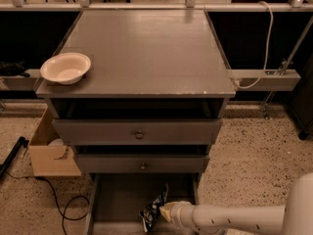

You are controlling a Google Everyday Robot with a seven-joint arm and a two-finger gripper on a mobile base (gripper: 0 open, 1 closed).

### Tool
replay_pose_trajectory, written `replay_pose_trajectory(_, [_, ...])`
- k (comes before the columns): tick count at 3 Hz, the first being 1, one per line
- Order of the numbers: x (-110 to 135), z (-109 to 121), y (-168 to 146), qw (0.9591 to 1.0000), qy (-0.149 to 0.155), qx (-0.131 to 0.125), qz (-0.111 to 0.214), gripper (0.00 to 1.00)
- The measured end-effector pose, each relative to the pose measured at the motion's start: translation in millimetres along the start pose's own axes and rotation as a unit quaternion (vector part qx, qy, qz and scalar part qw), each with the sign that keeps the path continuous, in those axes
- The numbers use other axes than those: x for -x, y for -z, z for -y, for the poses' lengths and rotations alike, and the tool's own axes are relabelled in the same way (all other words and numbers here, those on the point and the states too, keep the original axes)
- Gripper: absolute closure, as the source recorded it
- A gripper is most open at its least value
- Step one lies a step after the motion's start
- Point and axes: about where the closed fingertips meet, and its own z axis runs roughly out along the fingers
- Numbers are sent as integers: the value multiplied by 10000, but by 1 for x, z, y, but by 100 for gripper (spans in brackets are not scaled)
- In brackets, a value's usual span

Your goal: Pick blue chip bag from bottom drawer and place on counter

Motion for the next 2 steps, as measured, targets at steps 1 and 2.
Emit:
replay_pose_trajectory(1, [0, -4, 17, 9998, -46, 175, 71, 100])
replay_pose_trajectory(2, [0, -5, 17, 9998, -42, 177, 63, 100])
